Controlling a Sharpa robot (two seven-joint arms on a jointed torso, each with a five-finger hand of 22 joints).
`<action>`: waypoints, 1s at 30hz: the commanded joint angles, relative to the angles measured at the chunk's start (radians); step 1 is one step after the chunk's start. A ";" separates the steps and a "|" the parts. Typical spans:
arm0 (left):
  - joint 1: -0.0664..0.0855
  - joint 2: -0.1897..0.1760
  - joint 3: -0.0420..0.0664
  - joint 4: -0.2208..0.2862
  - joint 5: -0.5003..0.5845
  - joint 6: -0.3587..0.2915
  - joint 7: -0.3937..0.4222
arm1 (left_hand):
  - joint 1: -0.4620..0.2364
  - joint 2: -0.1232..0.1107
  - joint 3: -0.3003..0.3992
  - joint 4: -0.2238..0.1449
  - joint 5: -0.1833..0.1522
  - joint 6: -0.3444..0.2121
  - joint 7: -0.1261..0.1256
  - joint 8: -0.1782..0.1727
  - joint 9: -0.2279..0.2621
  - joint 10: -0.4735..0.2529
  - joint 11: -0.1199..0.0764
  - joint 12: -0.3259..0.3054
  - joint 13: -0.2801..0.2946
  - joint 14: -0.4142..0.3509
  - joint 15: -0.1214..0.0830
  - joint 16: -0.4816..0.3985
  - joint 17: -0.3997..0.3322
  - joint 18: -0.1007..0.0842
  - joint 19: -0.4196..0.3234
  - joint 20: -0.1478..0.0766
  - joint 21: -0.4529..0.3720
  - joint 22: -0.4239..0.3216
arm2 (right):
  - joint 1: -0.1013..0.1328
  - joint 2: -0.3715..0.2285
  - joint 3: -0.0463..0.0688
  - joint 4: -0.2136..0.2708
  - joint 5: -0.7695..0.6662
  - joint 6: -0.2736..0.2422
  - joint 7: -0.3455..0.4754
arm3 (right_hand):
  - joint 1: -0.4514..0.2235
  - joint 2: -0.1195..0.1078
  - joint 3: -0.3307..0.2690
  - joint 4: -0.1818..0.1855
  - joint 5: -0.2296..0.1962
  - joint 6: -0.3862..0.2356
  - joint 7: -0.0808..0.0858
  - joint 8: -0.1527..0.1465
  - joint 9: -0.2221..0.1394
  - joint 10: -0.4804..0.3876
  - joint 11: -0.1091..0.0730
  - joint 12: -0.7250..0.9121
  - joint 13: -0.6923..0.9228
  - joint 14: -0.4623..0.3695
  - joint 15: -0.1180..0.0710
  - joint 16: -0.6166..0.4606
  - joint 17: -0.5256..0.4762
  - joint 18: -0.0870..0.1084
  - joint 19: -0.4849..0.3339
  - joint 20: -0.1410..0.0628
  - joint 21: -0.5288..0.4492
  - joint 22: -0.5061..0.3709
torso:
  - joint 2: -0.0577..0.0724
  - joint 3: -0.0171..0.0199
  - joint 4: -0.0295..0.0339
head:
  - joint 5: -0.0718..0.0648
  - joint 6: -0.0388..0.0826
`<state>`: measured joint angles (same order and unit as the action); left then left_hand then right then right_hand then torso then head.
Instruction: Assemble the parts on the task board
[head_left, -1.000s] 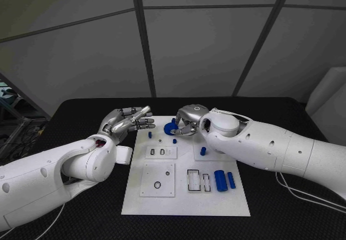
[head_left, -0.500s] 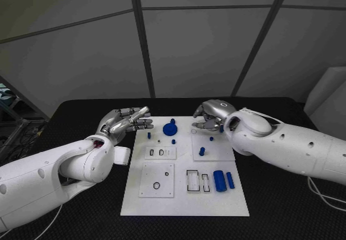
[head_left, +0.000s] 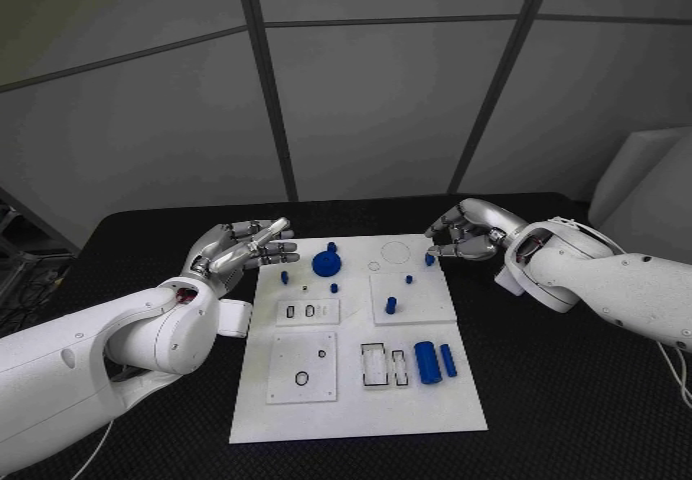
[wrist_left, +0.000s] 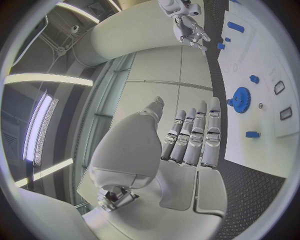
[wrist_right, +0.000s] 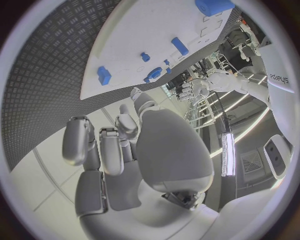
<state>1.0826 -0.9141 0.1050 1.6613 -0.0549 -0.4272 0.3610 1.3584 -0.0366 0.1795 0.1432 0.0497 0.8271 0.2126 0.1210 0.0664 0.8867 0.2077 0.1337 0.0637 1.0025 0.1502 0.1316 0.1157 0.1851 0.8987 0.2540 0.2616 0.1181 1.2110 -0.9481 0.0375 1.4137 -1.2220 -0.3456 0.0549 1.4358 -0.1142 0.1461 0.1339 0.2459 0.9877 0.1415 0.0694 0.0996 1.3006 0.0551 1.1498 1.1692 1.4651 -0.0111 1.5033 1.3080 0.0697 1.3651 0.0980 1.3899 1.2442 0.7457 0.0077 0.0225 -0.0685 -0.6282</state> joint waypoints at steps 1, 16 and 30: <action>0.000 0.003 0.001 -0.005 -0.009 0.022 0.020 | -0.004 -0.005 0.000 -0.004 -0.001 0.001 0.044 -0.002 0.001 -0.001 -0.001 0.003 0.001 0.003 0.006 -0.004 0.002 -0.005 -0.001 0.003 -0.003 -0.001 | 0.000 0.002 0.000 -0.024 0.077 0.011 0.075 | 0.009 -0.005 -0.003 -0.006 0.000 -0.012 -0.001 -0.008 -0.003 0.003 -0.002 0.003 0.000 0.076 -0.006 -0.004 0.130 0.001 -0.006 -0.003 -0.005 -0.003 | 0.001 0.0037 -0.0026 | -0.005 -0.003; -0.007 0.018 0.000 -0.024 -0.009 0.022 0.018 | -0.004 -0.005 0.000 -0.005 -0.001 0.002 0.043 -0.001 0.001 0.000 -0.002 0.004 0.001 0.003 0.005 -0.004 0.002 -0.005 0.000 0.003 -0.003 -0.001 | -0.032 0.063 0.000 -0.135 0.035 0.023 0.079 | 0.018 -0.008 -0.025 -0.009 0.004 -0.109 0.005 -0.009 -0.023 -0.003 0.005 -0.004 -0.006 0.076 -0.001 -0.004 0.131 0.003 -0.014 0.000 -0.015 -0.016 | 0.001 -0.0023 -0.0013 | -0.004 -0.012; -0.008 0.023 0.001 -0.032 -0.009 0.020 0.015 | -0.004 -0.005 0.000 -0.005 -0.001 0.002 0.043 -0.001 0.001 0.000 -0.002 0.004 0.001 0.003 0.005 -0.004 0.002 -0.005 0.000 0.003 -0.003 -0.001 | -0.047 0.084 -0.001 -0.162 0.020 0.050 0.080 | 0.019 0.001 -0.032 -0.007 0.006 -0.087 0.006 0.004 -0.017 0.003 0.005 0.007 0.004 0.077 -0.001 -0.003 0.135 0.003 -0.012 0.001 -0.014 -0.014 | -0.002 -0.0033 -0.0021 | -0.003 -0.018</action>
<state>1.0730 -0.8922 0.1048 1.6294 -0.0558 -0.4180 0.3638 1.3584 -0.0366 0.1795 0.1432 0.0497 0.8271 0.2126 0.1210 0.0664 0.8868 0.2077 0.1337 0.0637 1.0025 0.1502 0.1316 0.1166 0.1851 0.8987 0.2540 0.2616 0.1183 1.1626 -0.8656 0.0366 1.2525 -1.1918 -0.3133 0.1250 1.4492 -0.1195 0.1206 0.1268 0.2460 0.8927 0.1465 0.0693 0.0817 1.3005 0.0552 1.1498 1.1720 1.4669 -0.0128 1.5034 1.3077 0.0697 1.3579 0.0981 1.3782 1.2291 0.7440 0.0041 0.0205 -0.0708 -0.6462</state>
